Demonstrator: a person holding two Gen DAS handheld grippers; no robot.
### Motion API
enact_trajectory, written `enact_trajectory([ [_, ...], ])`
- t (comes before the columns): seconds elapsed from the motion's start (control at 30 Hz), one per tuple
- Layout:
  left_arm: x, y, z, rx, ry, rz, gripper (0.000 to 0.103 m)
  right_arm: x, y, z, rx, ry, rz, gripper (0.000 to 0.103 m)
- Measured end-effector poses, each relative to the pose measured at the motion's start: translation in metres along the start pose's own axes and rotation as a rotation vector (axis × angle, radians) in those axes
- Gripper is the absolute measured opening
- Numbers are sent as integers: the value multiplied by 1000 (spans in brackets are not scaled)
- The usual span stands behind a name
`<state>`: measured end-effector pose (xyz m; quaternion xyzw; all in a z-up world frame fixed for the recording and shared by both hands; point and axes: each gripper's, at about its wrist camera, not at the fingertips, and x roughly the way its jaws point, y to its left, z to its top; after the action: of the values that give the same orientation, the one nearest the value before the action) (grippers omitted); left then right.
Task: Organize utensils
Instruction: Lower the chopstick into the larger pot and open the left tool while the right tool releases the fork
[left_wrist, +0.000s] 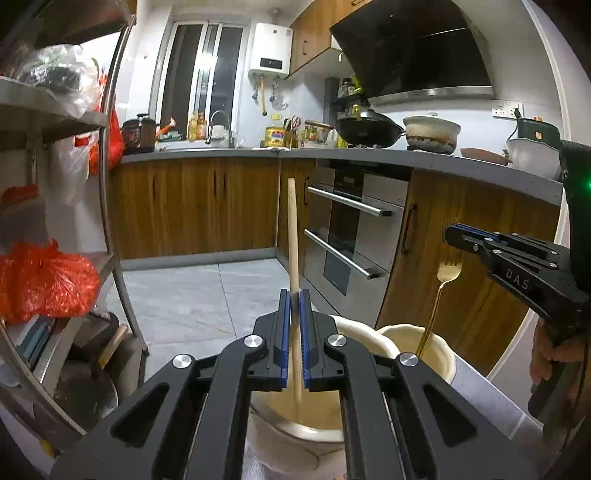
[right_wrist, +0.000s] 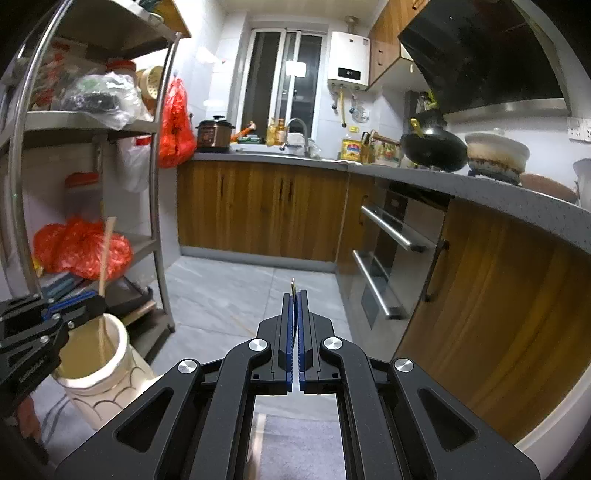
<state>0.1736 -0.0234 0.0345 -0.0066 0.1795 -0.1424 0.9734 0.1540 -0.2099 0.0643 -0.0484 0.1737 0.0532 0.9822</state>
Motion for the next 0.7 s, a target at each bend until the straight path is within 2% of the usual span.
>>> enact_trajectory([
  [0.27, -2, -1, 2, 24, 18, 21, 7, 2, -4, -2, 12, 8, -9, 3],
  [0.3, -3, 0, 2, 24, 18, 27, 8, 2, -4, -2, 15, 10, -8, 4],
  [0.33, -4, 0, 3, 21, 19, 30, 15, 2, -4, -3, 17, 11, -8, 5],
  [0.37, -5, 2, 4, 14, 19, 33, 25, 2, -5, -2, 17, 11, -7, 8],
  [0.43, -7, 3, 5, 5, 12, 42, 33, 2, -5, -2, 21, 9, -6, 15],
  [0.5, -10, 5, 8, 5, 9, 49, 34, 0, -5, -2, 29, 5, -5, 30],
  [0.53, -11, 5, 9, 4, 8, 54, 36, -2, -6, -2, 32, 0, -4, 34],
  [0.6, -15, 6, 11, 2, 6, 55, 43, -7, -8, 0, 43, -7, 5, 46],
  [0.63, -17, 6, 12, 3, 4, 58, 50, -11, -10, 1, 52, -14, 8, 51],
  [0.7, -22, 5, 14, 4, 4, 60, 55, -18, -12, 2, 65, -26, 13, 67],
])
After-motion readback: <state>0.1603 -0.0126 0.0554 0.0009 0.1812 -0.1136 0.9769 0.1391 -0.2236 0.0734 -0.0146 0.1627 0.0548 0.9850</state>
